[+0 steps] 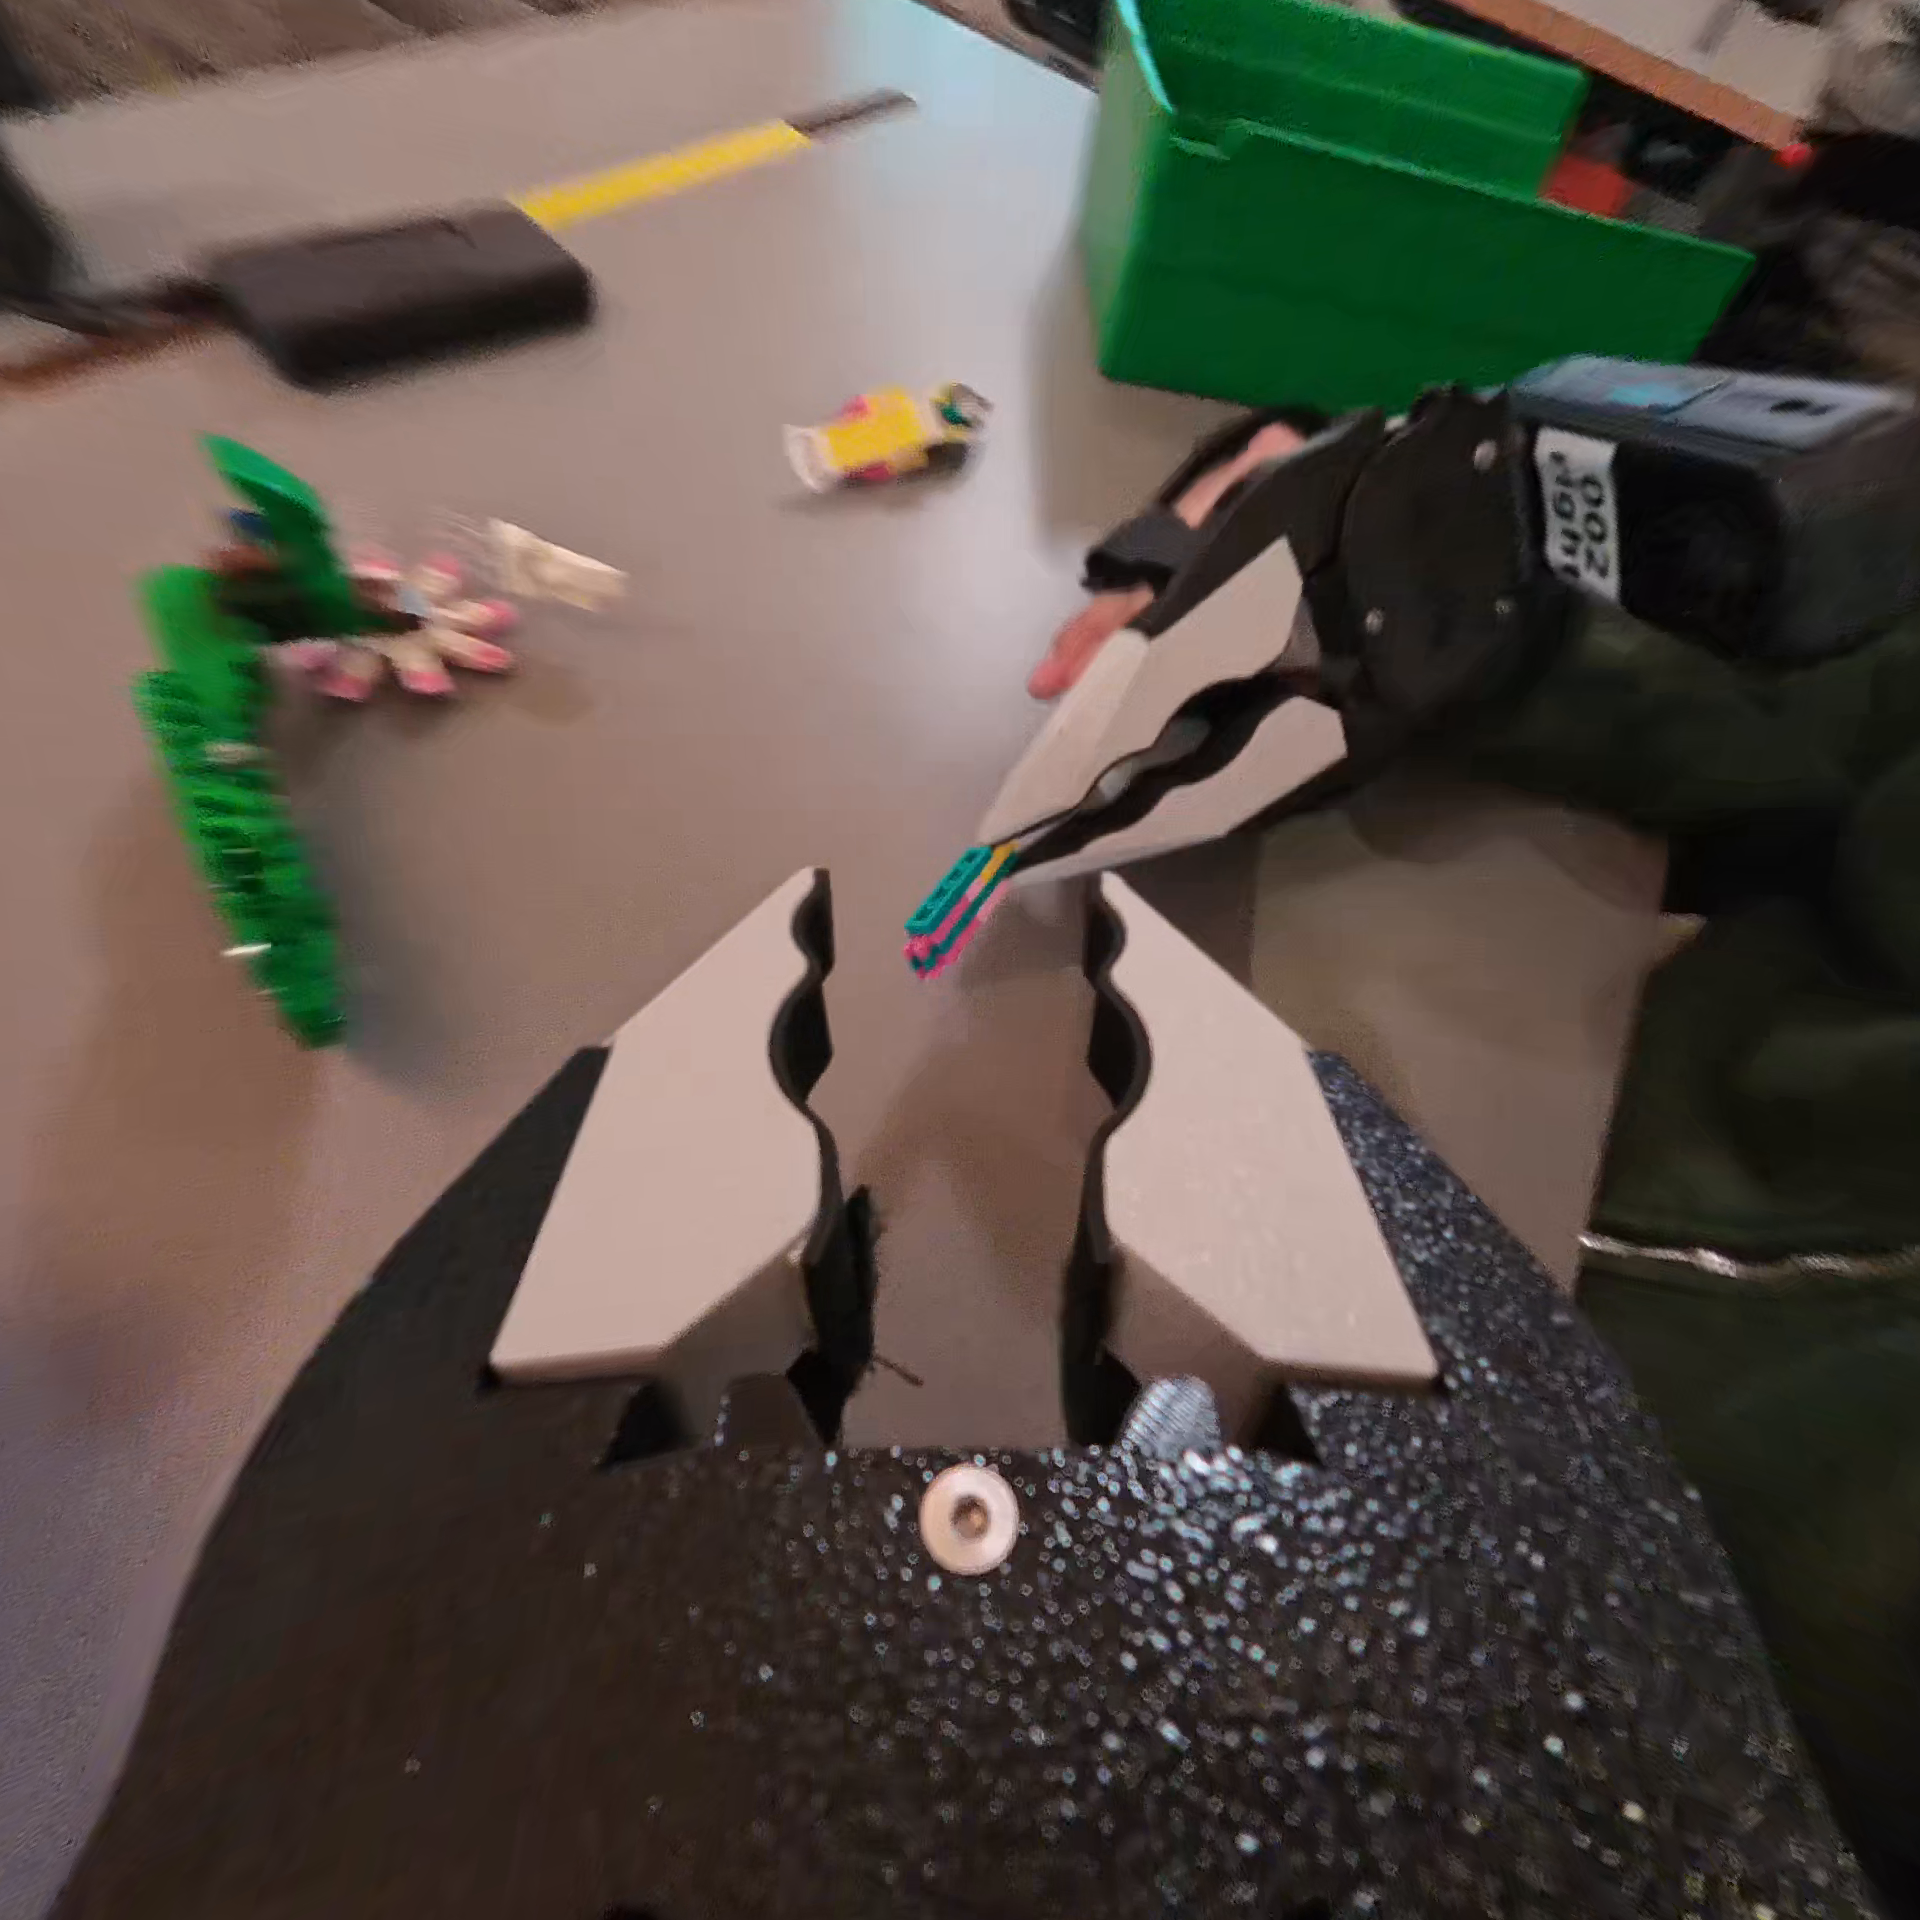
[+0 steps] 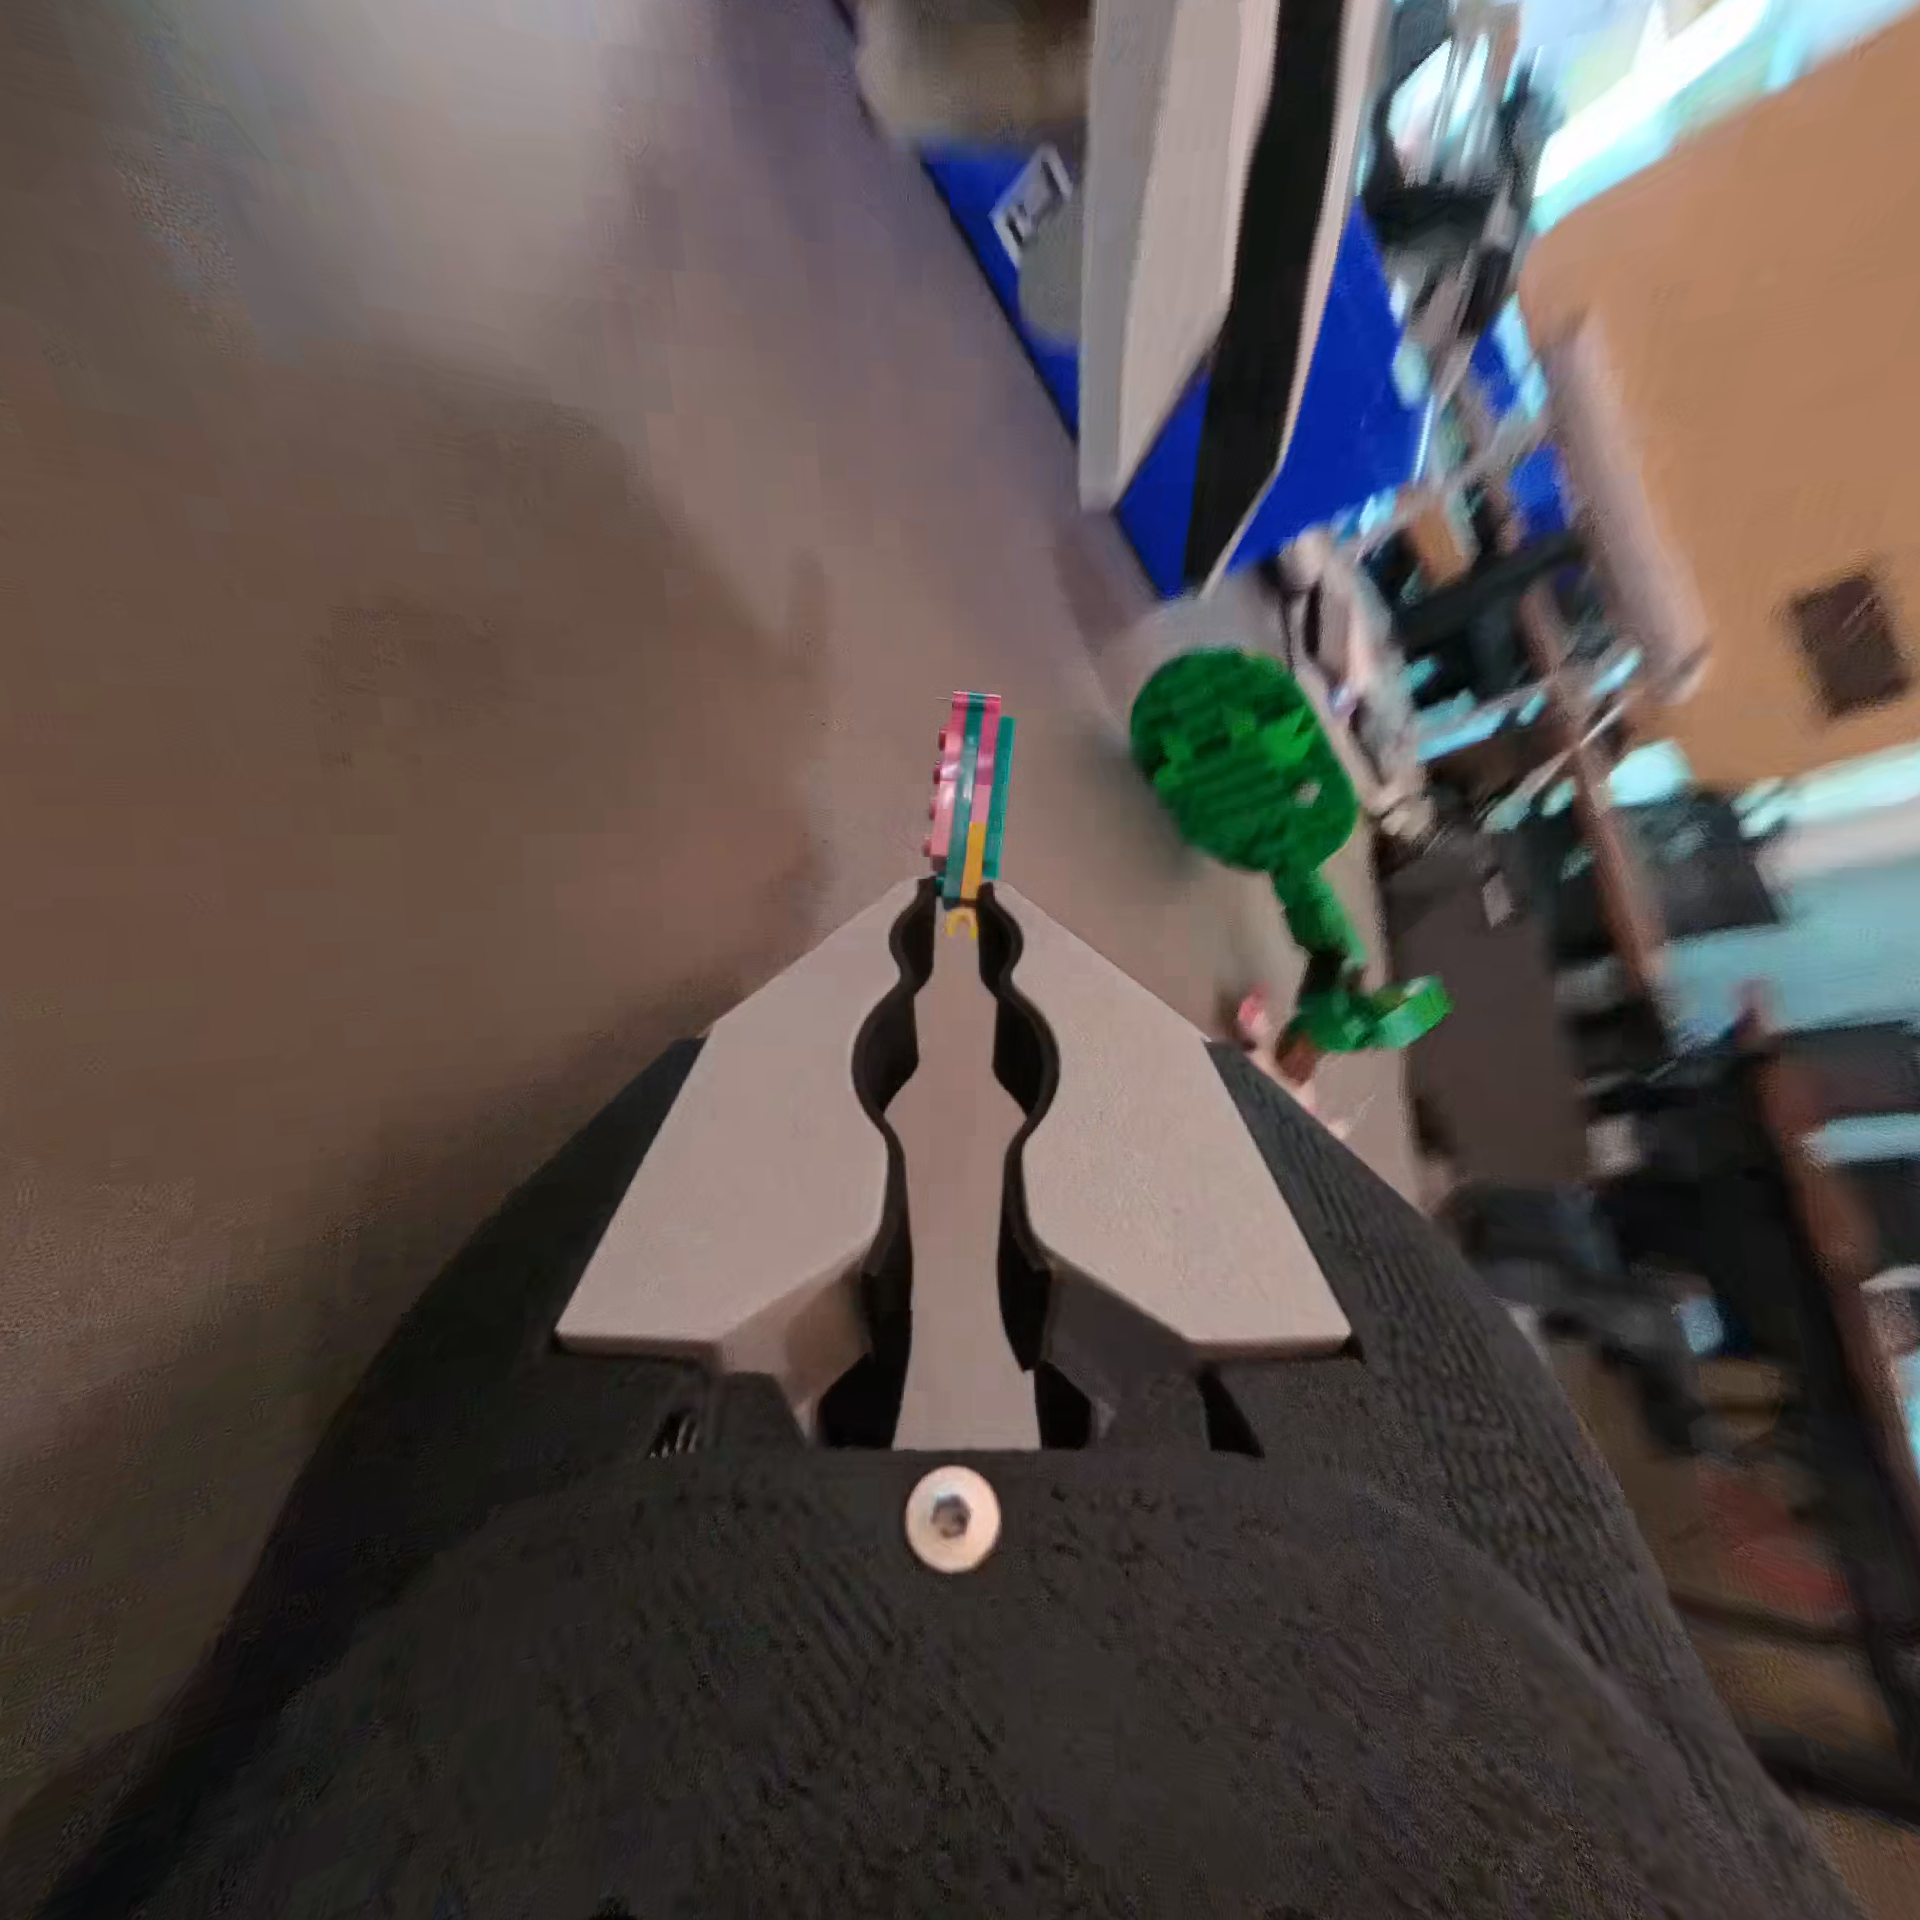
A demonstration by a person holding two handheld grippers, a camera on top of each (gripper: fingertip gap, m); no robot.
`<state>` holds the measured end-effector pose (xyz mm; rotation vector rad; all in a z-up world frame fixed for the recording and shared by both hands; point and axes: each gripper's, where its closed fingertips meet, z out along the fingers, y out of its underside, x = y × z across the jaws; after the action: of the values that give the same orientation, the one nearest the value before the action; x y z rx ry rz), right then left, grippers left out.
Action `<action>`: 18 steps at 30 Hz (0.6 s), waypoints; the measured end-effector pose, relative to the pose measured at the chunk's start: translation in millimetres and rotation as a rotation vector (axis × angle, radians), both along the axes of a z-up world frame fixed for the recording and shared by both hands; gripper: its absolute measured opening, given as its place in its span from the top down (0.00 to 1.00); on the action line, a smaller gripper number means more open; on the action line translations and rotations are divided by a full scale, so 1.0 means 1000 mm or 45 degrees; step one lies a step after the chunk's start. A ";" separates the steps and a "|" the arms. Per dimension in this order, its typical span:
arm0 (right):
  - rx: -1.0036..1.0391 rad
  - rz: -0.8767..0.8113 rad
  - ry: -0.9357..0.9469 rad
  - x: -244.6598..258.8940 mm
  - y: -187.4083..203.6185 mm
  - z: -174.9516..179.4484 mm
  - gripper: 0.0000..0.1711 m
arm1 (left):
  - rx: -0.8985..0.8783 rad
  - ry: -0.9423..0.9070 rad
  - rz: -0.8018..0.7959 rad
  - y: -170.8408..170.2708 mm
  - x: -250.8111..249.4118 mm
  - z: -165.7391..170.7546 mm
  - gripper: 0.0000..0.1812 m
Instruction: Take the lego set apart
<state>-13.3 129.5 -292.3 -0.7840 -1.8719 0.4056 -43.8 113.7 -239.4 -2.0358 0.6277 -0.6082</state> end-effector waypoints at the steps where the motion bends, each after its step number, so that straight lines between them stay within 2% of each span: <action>1: 0.105 0.063 0.032 0.004 -0.006 0.004 0.97 | -0.034 -0.023 -0.056 -0.002 0.009 -0.008 0.76; 4: 0.277 0.155 0.063 0.012 -0.017 0.007 0.97 | -0.129 -0.056 -0.214 -0.011 0.030 -0.025 0.88; 9: 0.413 0.214 0.061 0.013 -0.025 0.007 0.97 | -0.172 0.012 -0.303 -0.012 0.043 -0.035 0.97; 18: 0.530 0.242 0.070 0.014 -0.032 0.011 0.97 | -0.199 0.158 -0.369 -0.015 0.049 -0.040 0.95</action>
<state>0.7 97.9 -280.8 -0.3139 -1.8980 0.1425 4.9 98.8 -279.3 -2.1575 0.9877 -0.7219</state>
